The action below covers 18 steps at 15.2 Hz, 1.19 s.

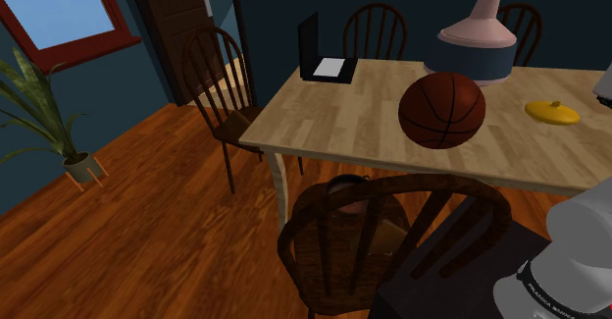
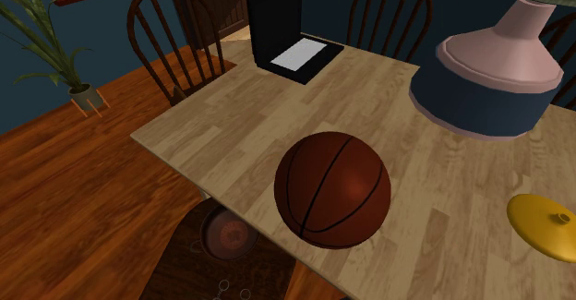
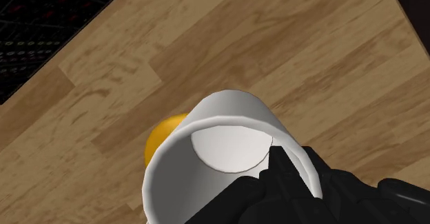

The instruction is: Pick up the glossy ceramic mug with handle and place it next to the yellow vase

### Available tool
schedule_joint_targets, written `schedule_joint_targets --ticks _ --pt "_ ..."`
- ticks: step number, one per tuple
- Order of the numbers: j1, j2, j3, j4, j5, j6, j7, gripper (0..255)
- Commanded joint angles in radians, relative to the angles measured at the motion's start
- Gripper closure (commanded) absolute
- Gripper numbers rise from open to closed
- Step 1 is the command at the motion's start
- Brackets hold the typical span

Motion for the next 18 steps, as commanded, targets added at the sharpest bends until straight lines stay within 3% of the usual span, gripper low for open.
schedule_joint_targets --ticks 1,18 --pt "0.0 0.0 0.0 -0.028 0.0 0.028 -0.001 255" --pt "-0.007 0.054 -0.012 -0.215 0.045 0.251 -0.038 255"
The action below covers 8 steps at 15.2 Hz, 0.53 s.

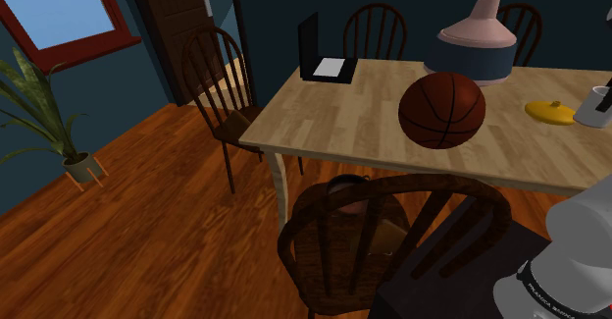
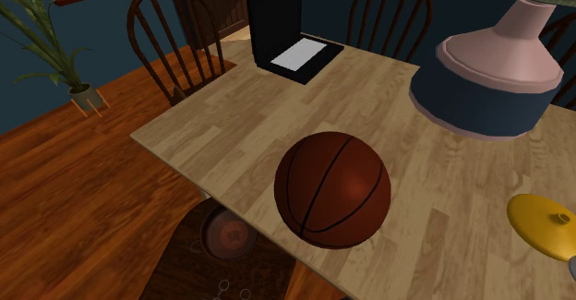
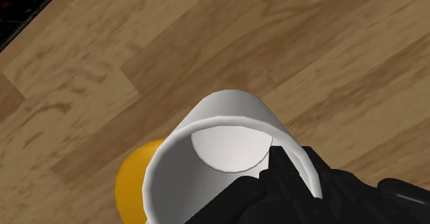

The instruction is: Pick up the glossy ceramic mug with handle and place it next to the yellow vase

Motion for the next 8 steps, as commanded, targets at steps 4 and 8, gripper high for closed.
schedule_joint_targets --ticks 4,8 --pt "-0.004 0.031 -0.003 -0.046 0.029 0.066 -0.023 255" --pt "-0.008 0.06 -0.003 -0.076 0.057 0.115 -0.044 255"
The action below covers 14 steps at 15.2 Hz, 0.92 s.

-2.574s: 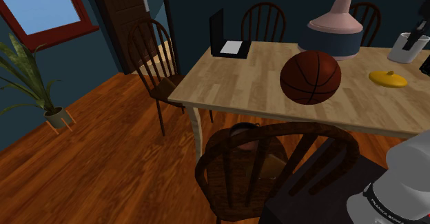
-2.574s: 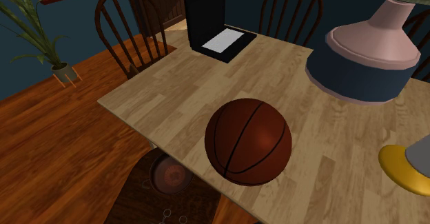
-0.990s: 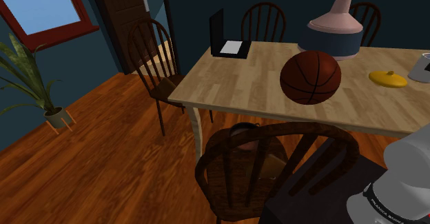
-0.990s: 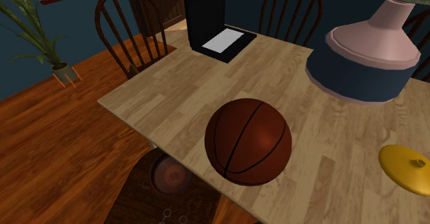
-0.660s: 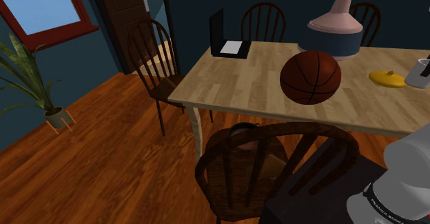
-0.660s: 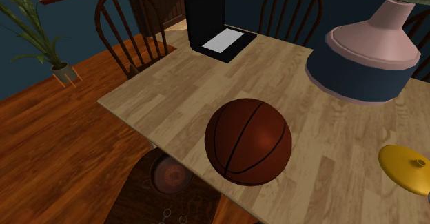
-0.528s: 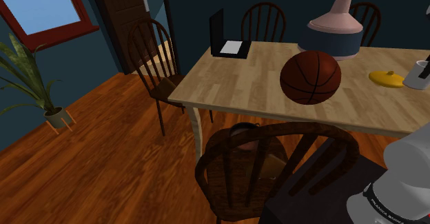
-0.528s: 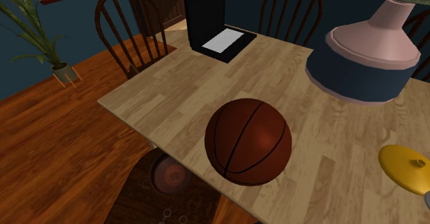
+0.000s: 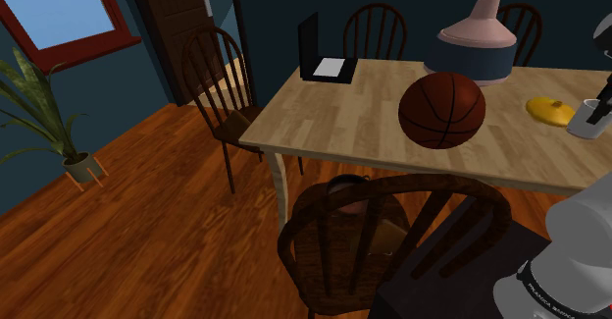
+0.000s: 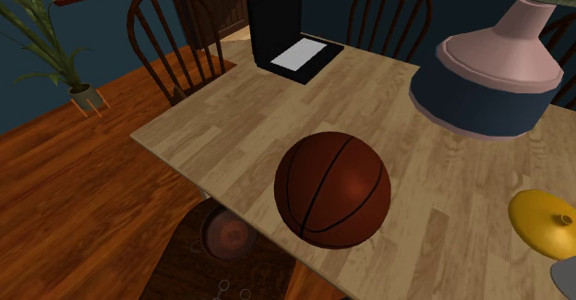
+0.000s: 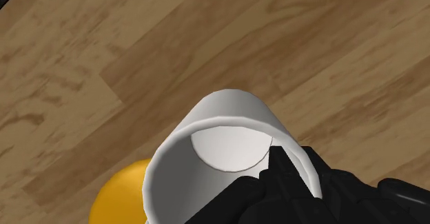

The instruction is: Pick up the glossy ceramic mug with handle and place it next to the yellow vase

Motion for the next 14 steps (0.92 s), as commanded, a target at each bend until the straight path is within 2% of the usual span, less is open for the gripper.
schedule_joint_targets --ticks 1,8,9,14 --pt "-0.001 0.009 0.0 -0.005 0.009 0.012 -0.006 255" --pt "-0.001 0.009 0.0 -0.005 0.009 0.012 -0.006 255" --pt "-0.001 0.009 0.0 -0.005 0.009 0.012 -0.006 0" --pt "-0.001 0.009 0.0 -0.005 0.009 0.012 -0.006 0"
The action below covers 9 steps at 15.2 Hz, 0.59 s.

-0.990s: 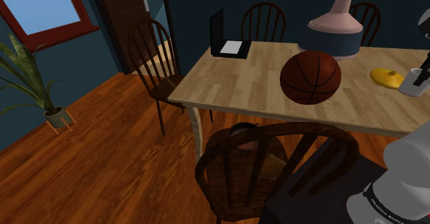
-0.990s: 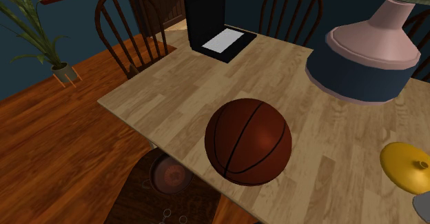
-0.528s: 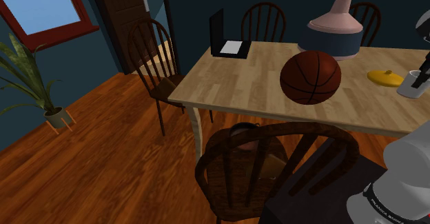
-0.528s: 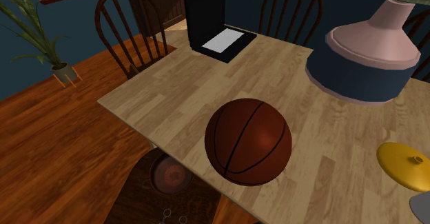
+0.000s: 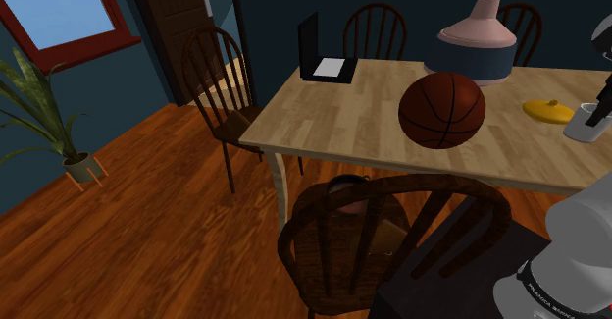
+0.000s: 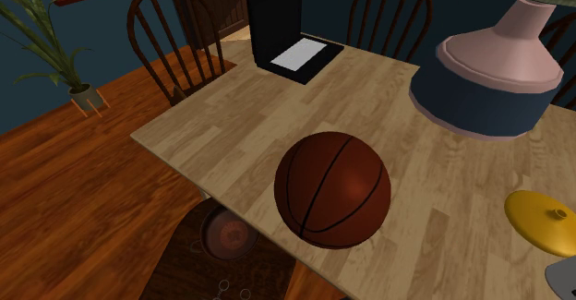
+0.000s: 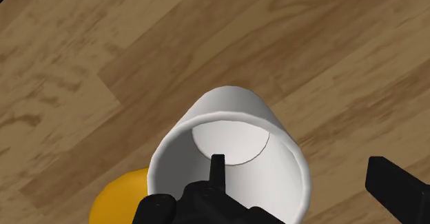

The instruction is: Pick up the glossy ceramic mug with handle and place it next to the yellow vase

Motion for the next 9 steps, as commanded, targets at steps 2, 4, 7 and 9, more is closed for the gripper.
schedule_joint_targets --ticks 2,4,7,9 --pt "0.007 -0.043 -0.001 0.034 -0.041 -0.061 0.029 0" --pt "0.01 -0.076 0.001 0.069 -0.07 -0.118 0.049 0" --pt "0.01 -0.076 0.001 0.069 -0.07 -0.118 0.05 0" --pt "0.01 -0.076 0.001 0.069 -0.07 -0.118 0.049 0"
